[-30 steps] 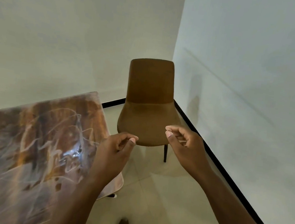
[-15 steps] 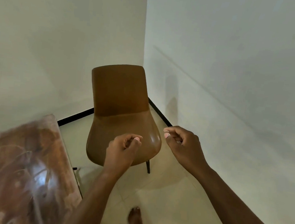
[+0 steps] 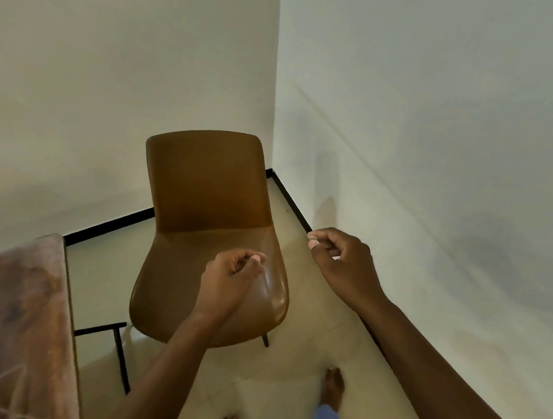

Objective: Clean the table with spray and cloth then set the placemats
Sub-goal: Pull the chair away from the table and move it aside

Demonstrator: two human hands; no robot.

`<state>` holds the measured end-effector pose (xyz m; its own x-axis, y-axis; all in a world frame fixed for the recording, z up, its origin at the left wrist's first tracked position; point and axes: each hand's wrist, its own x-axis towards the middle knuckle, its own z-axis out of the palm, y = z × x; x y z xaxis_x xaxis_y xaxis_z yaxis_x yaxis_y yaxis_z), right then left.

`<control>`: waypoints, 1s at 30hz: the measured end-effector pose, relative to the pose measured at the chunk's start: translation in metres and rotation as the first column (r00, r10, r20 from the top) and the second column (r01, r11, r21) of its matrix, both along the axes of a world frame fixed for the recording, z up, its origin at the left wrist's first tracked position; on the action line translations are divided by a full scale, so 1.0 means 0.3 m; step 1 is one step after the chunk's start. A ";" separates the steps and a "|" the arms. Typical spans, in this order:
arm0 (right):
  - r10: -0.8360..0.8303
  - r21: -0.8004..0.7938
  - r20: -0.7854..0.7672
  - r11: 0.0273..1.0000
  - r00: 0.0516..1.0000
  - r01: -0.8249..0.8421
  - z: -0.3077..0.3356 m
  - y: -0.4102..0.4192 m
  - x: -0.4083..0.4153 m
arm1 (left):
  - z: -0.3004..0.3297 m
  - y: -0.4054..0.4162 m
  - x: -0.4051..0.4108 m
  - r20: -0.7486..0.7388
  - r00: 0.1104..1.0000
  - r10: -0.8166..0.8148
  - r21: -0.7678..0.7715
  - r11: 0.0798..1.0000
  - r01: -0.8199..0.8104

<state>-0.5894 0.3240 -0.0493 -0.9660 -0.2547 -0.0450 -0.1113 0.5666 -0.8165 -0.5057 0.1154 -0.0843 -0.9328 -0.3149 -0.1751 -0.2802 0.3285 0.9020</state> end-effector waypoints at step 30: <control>0.761 0.290 -0.060 0.632 0.645 -0.719 -0.036 -0.655 -0.842 | -0.154 -0.186 -0.549 0.476 0.766 0.433 0.607 0.469 -0.642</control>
